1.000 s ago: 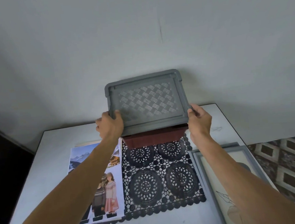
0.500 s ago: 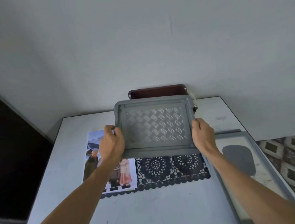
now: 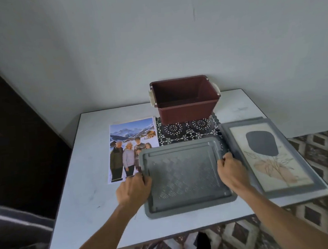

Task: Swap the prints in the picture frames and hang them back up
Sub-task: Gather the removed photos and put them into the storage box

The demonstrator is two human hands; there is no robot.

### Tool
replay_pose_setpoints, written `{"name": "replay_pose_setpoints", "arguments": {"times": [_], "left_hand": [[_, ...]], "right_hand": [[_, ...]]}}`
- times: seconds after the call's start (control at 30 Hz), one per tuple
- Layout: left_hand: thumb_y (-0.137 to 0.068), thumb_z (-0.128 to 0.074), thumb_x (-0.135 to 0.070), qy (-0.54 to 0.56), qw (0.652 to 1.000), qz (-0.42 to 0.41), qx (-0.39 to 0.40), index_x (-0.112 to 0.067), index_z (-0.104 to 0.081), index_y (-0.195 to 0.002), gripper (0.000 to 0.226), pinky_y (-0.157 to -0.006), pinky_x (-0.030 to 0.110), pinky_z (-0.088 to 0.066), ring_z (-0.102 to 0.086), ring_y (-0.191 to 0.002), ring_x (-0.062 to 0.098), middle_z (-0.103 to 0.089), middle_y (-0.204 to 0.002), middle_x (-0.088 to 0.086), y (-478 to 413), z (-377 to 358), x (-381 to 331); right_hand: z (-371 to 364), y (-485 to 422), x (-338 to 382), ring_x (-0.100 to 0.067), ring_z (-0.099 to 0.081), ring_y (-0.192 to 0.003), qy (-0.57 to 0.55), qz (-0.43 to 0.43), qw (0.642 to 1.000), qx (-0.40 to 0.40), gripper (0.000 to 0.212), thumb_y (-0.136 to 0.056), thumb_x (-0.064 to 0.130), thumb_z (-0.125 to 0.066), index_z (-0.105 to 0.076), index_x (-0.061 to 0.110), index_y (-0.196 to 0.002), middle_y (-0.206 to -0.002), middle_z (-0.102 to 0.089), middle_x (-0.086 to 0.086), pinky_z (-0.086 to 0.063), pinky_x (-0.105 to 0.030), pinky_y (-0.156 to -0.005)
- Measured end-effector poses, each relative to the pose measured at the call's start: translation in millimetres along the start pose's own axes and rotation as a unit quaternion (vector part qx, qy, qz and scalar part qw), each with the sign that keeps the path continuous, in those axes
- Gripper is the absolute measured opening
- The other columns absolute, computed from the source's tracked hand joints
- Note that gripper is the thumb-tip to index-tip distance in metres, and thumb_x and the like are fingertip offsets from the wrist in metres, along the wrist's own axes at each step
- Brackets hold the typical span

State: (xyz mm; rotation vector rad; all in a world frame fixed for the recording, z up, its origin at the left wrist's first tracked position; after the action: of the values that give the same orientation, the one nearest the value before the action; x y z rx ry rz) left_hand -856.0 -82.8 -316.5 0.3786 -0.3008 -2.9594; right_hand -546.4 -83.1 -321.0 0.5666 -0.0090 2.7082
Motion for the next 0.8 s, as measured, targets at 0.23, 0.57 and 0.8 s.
{"name": "replay_pose_setpoints", "arguments": {"times": [0.23, 0.57, 0.8], "left_hand": [[-0.101, -0.03, -0.05, -0.092, 0.993, -0.038, 0.061, -0.022, -0.063, -0.092, 0.044, -0.065, 0.023, -0.049, -0.061, -0.074, 0.014, -0.063, -0.086, -0.006, 15, -14, 12], [-0.097, -0.032, -0.059, -0.137, 0.984, -0.05, 0.102, -0.022, -0.061, -0.088, 0.047, -0.079, 0.028, -0.055, -0.066, -0.085, 0.015, -0.067, -0.089, -0.004, -5, -9, 12], [-0.097, -0.037, -0.043, -0.019, 0.998, 0.054, -0.01, -0.02, -0.049, -0.105, 0.028, -0.072, 0.034, -0.051, -0.062, -0.079, 0.025, -0.064, -0.094, 0.003, -53, 21, 19]], "right_hand": [[-15, 7, -7, -0.014, -0.062, -0.058, 0.093, 0.029, 0.992, 0.079, 0.032, -0.098, 0.033, -0.047, -0.055, 0.015, -0.074, -0.063, -0.059, 0.003, -0.059, -0.037, -0.061], [-1, -1, 20, -0.021, -0.068, -0.08, 0.194, 0.072, 0.967, 0.15, 0.029, -0.099, 0.037, -0.051, -0.063, 0.014, -0.085, -0.079, -0.064, 0.0, -0.05, -0.029, -0.065], [-14, -43, 78, -0.01, -0.047, -0.044, -0.011, 0.141, 0.972, 0.19, 0.026, -0.1, 0.021, -0.051, -0.066, 0.004, -0.088, -0.065, -0.064, -0.004, -0.04, -0.018, -0.042]]}}
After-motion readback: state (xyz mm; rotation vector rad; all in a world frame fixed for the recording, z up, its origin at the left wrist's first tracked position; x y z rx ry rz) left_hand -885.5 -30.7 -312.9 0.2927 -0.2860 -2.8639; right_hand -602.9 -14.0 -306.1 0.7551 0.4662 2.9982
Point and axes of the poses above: each hand's wrist, its own y-axis away from the middle knuckle, its own z-axis out of the back of the hand, x = y × z, the point moved 2 cm from there along -y, towards the middle knuckle
